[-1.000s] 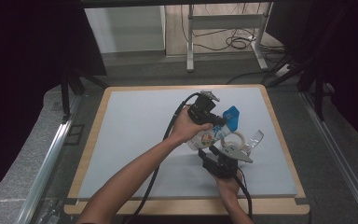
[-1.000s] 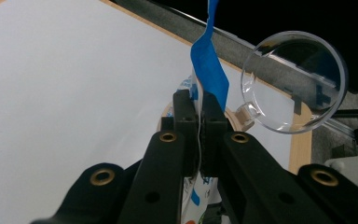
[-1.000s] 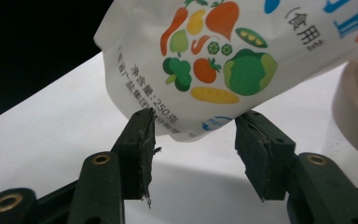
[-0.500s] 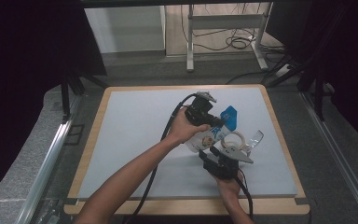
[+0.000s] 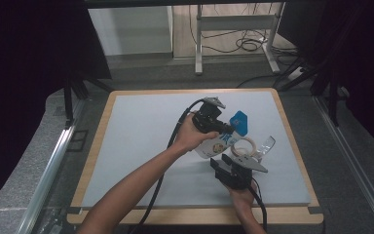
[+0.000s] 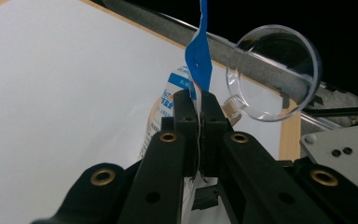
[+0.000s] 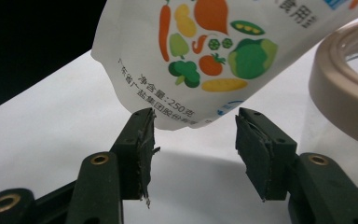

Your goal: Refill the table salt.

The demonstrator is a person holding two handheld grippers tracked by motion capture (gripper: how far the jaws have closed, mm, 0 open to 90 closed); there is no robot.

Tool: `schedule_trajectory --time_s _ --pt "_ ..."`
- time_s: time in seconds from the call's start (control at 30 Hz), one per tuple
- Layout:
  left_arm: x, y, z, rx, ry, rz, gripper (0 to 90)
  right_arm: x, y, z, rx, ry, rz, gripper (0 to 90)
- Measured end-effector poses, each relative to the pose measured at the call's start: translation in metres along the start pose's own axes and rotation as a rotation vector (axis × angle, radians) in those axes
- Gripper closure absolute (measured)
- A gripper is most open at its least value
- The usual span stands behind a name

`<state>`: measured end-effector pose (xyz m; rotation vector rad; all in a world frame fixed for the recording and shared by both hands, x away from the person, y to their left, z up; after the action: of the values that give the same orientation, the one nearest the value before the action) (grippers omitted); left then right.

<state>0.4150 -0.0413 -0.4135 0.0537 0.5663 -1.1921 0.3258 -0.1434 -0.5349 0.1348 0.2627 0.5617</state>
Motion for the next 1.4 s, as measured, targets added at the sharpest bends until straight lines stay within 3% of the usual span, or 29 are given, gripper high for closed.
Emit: schedule_trajectory --time_s 0.4,0.7,0.9,1.13,1.4 --pt "-0.005 -0.003 -0.007 -0.006 -0.018 -0.022 89.0 -0.007 -0.004 -0.004 0.001 0.011 0.000 47.3" --pt "-0.010 -0.006 -0.012 0.011 -0.029 -0.036 89.0 -0.011 -0.007 -0.005 0.004 0.011 -0.002 45.9" --pt "-0.016 -0.004 -0.016 -0.005 -0.058 -0.040 89.1 -0.013 -0.009 -0.004 0.003 0.007 -0.002 45.5" --pt "-0.028 0.003 -0.023 -0.029 -0.096 -0.030 89.1 -0.014 -0.011 -0.005 -0.001 0.004 0.000 45.1" --pt "-0.058 0.018 -0.032 -0.063 -0.160 0.006 89.2 -0.014 -0.011 -0.004 -0.003 0.003 -0.001 45.0"
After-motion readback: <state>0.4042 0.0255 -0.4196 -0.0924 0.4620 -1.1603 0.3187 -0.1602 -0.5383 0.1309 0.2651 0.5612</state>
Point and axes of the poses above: each handheld gripper's, and its own axes: x roughly forward along the jaws, z roughly out of its top, y roughly to its left, the point moved 4 cm from there along x, roughly forward along the jaws, and after that the axes turned 9 degrees about -y, right-handed, at the moved point
